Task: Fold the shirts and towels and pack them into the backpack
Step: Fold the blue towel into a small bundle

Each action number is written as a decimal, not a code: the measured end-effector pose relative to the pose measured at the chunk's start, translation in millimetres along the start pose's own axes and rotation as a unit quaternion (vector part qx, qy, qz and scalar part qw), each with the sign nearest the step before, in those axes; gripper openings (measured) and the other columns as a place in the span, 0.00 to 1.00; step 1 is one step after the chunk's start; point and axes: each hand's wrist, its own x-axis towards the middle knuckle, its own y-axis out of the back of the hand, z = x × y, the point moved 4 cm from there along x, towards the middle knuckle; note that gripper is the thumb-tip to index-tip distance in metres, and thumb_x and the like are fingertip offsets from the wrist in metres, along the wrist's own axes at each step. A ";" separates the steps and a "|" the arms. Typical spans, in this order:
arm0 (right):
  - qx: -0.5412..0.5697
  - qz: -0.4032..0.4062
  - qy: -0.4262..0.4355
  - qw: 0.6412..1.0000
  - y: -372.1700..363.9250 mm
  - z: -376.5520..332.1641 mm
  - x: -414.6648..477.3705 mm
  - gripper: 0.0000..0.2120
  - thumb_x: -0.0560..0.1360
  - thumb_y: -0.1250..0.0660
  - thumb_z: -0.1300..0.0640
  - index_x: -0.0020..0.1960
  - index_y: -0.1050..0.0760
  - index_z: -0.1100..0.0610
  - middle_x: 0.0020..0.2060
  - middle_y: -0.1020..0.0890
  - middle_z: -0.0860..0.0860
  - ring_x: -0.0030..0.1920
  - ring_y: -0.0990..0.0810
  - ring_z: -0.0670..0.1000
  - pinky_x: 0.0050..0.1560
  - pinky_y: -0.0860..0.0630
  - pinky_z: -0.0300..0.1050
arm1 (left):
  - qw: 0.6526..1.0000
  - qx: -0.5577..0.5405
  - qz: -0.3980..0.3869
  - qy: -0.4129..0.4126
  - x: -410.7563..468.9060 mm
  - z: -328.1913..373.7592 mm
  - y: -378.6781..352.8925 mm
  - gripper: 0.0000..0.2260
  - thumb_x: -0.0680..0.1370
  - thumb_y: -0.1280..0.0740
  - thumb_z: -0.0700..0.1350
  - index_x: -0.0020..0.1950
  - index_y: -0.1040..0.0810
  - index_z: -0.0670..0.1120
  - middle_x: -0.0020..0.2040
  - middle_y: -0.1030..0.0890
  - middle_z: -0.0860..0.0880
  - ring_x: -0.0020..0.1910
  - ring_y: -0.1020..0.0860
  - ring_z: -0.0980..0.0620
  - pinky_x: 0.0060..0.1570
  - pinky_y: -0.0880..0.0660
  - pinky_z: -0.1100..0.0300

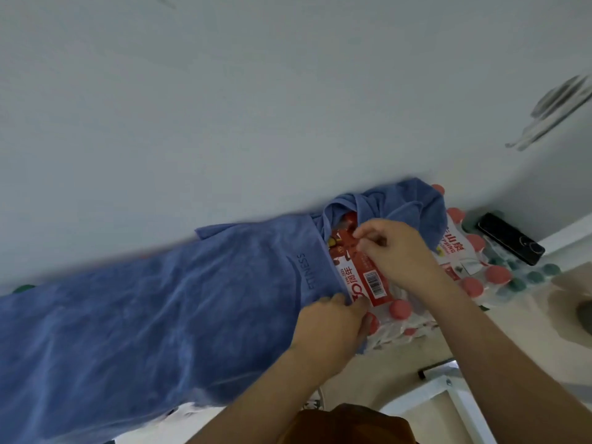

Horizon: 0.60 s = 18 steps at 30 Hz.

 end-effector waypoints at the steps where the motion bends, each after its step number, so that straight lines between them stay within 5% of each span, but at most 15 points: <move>1: 0.000 0.004 0.017 1.000 -1.5 -9.5 6.3 0.06 0.76 0.34 0.59 0.49 0.21 0.49 0.44 0.18 0.42 0.45 0.22 0.40 0.50 0.25 0.37 | 1.000 0.010 -0.006 0.010 3.1 0.7 -1.0 0.16 0.82 0.50 0.56 0.60 0.30 0.49 0.51 0.21 0.45 0.43 0.21 0.45 0.39 0.23 0.52; 5: -0.047 -0.029 0.053 0.997 -23.1 -37.1 32.6 0.11 0.79 0.40 0.59 0.57 0.22 0.54 0.52 0.18 0.49 0.51 0.21 0.49 0.55 0.24 0.46 | 0.998 0.053 -0.013 0.032 11.0 3.2 5.3 0.13 0.81 0.43 0.54 0.52 0.25 0.46 0.43 0.19 0.47 0.36 0.22 0.49 0.34 0.26 0.58; 7: -0.100 -0.054 0.054 0.992 -36.8 -43.8 43.5 0.10 0.79 0.42 0.56 0.51 0.22 0.56 0.47 0.18 0.52 0.48 0.22 0.52 0.45 0.25 0.47 | 0.997 0.054 -0.018 0.055 9.9 4.8 14.4 0.13 0.78 0.38 0.55 0.45 0.23 0.46 0.36 0.20 0.48 0.30 0.26 0.51 0.29 0.31 0.62; 10: -0.190 -0.086 0.040 0.977 -52.6 -49.4 54.6 0.17 0.79 0.42 0.50 0.34 0.35 0.54 0.36 0.23 0.51 0.43 0.24 0.54 0.32 0.37 0.43 | 0.996 -0.016 -0.011 0.085 5.0 5.8 13.6 0.09 0.79 0.38 0.49 0.48 0.25 0.44 0.41 0.20 0.46 0.34 0.26 0.49 0.30 0.35 0.62; 14: -0.240 -0.090 0.007 0.967 -59.8 -49.4 70.0 0.15 0.77 0.38 0.46 0.48 0.23 0.58 0.46 0.19 0.56 0.47 0.21 0.56 0.37 0.31 0.43 | 0.990 -0.082 0.036 0.108 -2.5 0.6 16.0 0.09 0.75 0.35 0.48 0.53 0.27 0.47 0.44 0.19 0.49 0.37 0.22 0.50 0.32 0.29 0.61; 18: -0.243 -0.097 -0.012 0.965 -64.6 -48.4 80.0 0.10 0.73 0.33 0.54 0.37 0.30 0.58 0.39 0.21 0.55 0.37 0.25 0.54 0.26 0.36 0.40 | 0.986 -0.112 0.035 0.121 -6.8 -4.2 17.8 0.09 0.75 0.36 0.46 0.55 0.27 0.48 0.49 0.21 0.48 0.42 0.22 0.47 0.42 0.23 0.55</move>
